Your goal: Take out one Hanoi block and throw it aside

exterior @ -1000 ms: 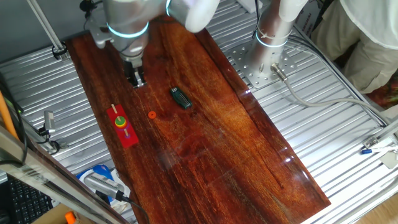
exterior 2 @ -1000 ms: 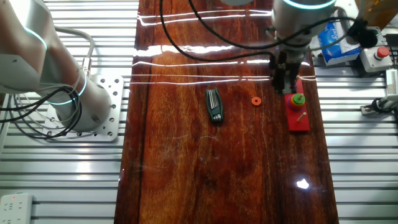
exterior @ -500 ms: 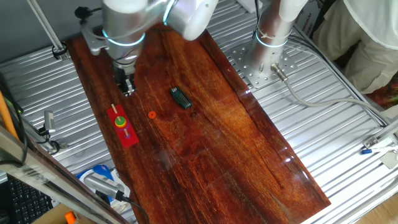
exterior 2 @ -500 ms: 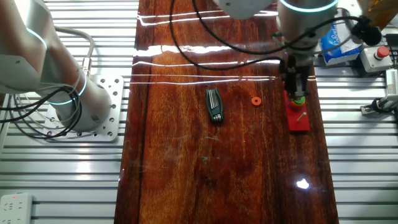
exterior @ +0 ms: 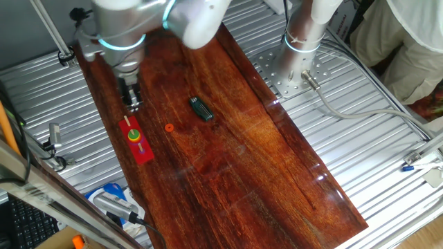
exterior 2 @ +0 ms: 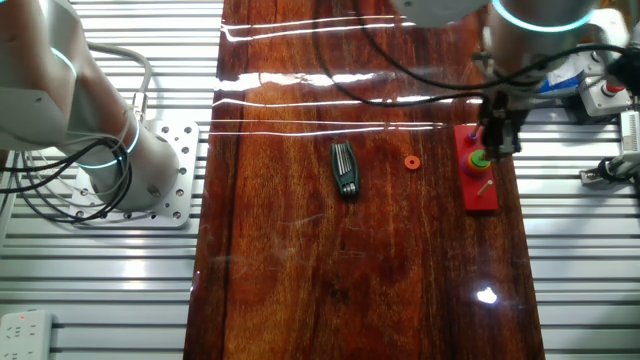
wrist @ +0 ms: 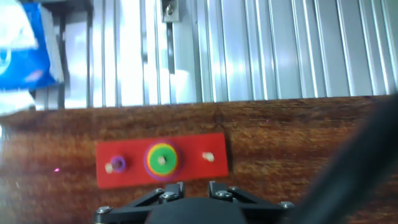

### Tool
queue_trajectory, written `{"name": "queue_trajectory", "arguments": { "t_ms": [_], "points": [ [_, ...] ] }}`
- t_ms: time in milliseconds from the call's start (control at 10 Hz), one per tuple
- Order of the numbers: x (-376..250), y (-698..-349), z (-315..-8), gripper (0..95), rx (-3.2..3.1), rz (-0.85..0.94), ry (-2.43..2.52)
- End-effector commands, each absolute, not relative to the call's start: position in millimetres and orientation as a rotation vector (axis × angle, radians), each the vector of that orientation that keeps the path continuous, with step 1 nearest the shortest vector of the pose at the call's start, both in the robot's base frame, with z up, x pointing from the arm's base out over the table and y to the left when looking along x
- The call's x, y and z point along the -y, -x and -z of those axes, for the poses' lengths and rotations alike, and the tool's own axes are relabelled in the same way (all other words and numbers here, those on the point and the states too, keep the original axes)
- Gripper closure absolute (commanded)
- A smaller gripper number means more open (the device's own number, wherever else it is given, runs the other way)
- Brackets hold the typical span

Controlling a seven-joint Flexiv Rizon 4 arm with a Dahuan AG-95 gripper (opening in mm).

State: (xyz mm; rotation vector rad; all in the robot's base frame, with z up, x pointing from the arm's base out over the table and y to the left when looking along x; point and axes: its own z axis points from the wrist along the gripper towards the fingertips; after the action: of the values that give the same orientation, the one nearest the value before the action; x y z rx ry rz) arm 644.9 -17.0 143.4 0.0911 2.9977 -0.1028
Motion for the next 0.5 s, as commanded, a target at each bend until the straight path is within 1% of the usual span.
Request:
{"name": "queue_trajectory", "arguments": {
  "t_ms": [100,300,500],
  "points": [
    [16,-652,-144,76.0,-2.983,0.103,-0.102],
    [13,-662,-143,76.0,-2.977,0.083,-0.107],
    [12,-664,-139,38.0,-2.967,0.076,-0.093]
  ]
}}
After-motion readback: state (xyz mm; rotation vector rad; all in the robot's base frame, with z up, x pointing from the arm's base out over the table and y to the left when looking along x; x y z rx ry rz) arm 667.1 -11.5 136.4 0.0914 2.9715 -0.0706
